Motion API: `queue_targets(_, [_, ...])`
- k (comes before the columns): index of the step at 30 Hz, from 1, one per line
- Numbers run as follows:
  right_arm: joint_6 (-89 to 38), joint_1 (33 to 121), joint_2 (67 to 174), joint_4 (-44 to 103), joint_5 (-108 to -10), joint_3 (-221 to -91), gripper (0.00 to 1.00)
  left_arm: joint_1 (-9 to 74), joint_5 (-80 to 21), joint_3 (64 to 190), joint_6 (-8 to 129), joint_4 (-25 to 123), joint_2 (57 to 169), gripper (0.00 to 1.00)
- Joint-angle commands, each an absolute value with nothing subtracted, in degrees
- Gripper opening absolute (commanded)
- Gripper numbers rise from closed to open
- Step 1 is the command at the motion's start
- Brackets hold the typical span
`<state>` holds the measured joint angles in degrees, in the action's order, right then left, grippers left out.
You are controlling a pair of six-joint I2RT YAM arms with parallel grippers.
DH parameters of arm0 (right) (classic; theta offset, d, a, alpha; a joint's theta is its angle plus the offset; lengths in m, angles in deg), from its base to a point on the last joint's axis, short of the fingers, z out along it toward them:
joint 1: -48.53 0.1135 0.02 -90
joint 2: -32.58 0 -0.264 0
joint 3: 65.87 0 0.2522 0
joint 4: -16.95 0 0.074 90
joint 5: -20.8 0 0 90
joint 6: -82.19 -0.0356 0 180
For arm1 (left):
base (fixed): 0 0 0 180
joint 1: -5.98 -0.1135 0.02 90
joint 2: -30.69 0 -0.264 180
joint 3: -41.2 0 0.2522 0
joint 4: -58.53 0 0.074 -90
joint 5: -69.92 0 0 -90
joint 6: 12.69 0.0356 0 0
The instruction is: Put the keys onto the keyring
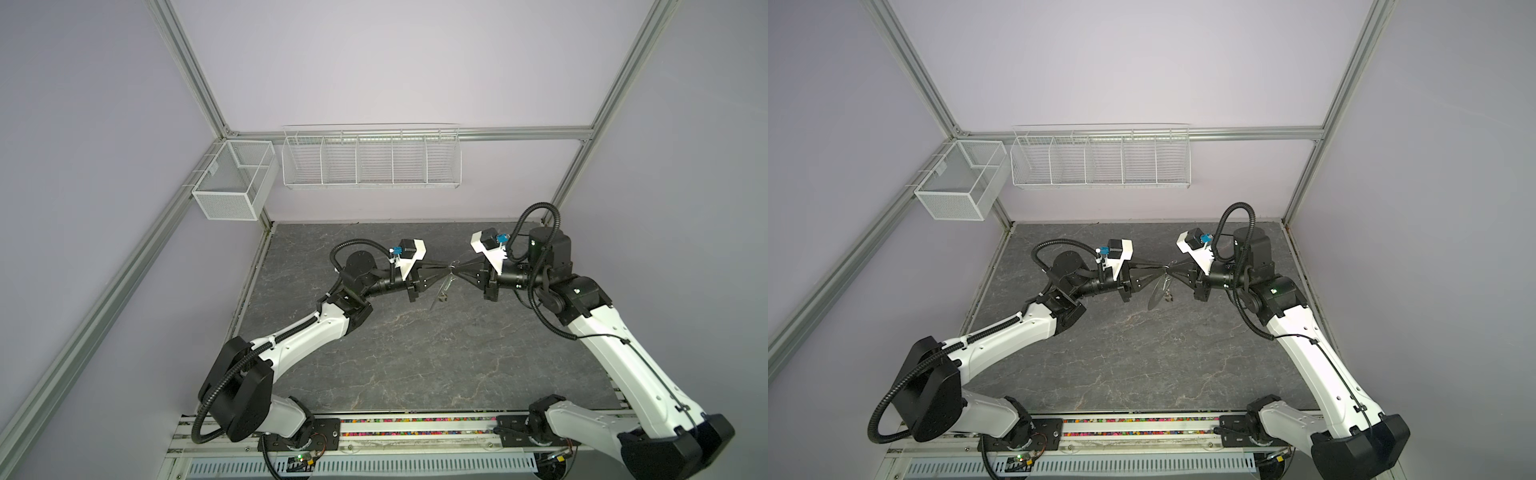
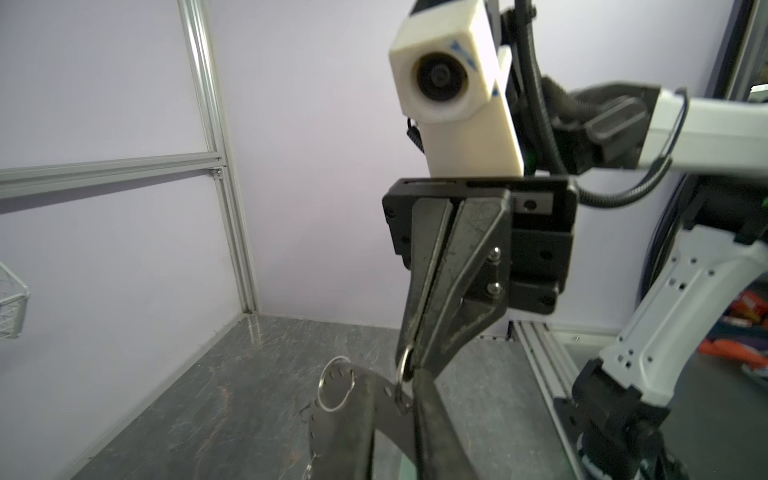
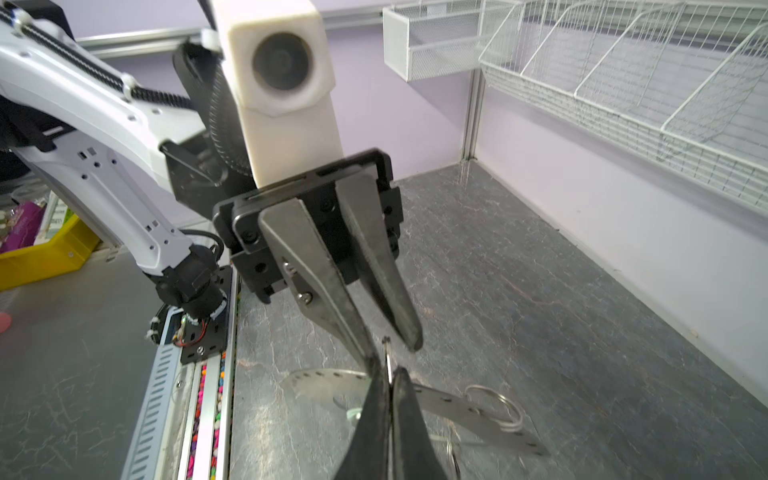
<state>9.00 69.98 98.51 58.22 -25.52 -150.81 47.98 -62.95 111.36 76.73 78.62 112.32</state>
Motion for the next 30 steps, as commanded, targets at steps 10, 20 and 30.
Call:
queue_targets(10, [24.1,69.9,106.0,88.0,-28.7,-165.8,0.06,49.1,-54.1,130.6,115.4,28.6,109.1,0.25])
queue_targets(20, [26.6,71.5,111.0,98.0,-31.4,-172.6,0.06,54.1,-46.8,135.9,123.5,20.2,112.1,0.24])
queue_targets(30, [27.4,74.7,114.7,102.9,-34.8,-176.0,0.06,55.7,-47.2,137.0,124.5,18.4,113.4,0.23])
